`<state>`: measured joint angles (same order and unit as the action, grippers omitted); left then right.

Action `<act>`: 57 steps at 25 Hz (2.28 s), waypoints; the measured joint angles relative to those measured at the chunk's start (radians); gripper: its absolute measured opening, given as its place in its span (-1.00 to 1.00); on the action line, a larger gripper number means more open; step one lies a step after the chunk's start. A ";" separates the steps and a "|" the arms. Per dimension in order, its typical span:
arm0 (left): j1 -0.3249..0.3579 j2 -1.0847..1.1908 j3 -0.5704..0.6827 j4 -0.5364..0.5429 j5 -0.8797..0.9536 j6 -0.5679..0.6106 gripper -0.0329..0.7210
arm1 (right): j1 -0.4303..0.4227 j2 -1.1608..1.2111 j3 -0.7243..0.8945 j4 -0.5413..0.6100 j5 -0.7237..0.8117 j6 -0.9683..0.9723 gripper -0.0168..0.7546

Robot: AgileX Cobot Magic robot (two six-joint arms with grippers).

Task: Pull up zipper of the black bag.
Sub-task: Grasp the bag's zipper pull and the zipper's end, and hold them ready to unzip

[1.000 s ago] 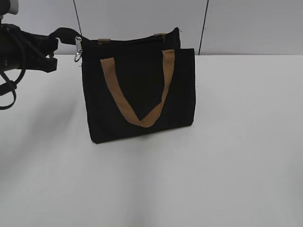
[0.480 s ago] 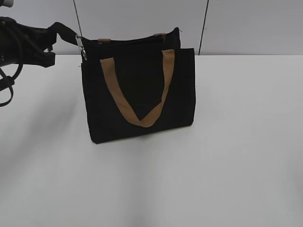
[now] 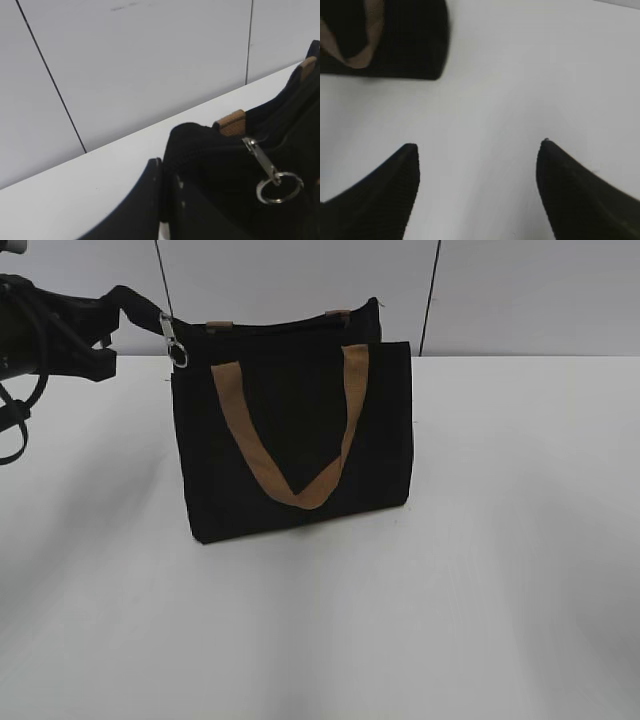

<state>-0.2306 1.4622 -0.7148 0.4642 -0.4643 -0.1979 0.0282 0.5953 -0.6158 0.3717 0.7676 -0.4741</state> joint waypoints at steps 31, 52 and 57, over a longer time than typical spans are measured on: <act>0.000 0.000 0.000 0.000 -0.005 0.000 -0.91 | 0.399 1.190 -0.720 0.812 -0.071 -0.867 0.48; 0.000 0.000 0.000 0.001 -0.007 0.000 -0.91 | 0.544 1.433 -0.981 0.827 -0.141 -0.905 0.01; 0.000 0.000 0.000 0.001 -0.007 0.000 -0.91 | 0.544 1.435 -0.981 0.827 -0.195 -0.905 -0.01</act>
<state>-0.2306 1.4622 -0.7148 0.4651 -0.4715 -0.1979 0.5723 2.0299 -1.5971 1.1986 0.5731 -1.3794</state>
